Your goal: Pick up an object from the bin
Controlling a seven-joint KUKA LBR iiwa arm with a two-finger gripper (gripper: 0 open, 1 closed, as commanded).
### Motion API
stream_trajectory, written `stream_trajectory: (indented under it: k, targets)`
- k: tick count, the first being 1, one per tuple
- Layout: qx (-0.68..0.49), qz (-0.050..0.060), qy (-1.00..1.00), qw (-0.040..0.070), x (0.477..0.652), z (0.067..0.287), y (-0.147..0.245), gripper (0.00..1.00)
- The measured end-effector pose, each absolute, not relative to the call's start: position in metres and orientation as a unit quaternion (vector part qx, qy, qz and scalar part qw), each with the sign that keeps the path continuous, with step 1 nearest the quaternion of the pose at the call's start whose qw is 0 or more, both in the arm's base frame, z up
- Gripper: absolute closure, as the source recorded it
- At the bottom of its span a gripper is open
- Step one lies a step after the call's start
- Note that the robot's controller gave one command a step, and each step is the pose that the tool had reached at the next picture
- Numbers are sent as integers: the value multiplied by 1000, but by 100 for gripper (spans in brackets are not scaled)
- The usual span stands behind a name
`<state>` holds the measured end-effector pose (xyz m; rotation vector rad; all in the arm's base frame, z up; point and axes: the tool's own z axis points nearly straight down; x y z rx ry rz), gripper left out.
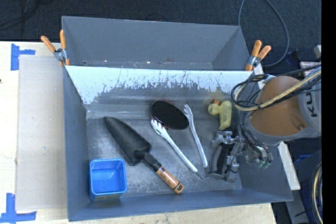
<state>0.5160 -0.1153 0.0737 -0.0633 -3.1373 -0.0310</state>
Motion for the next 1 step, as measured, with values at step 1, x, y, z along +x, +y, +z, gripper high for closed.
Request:
stream_trajectory:
  k: [1]
  targets:
    - [-20, -10, -1000, 2, 516, 74, -115, 100]
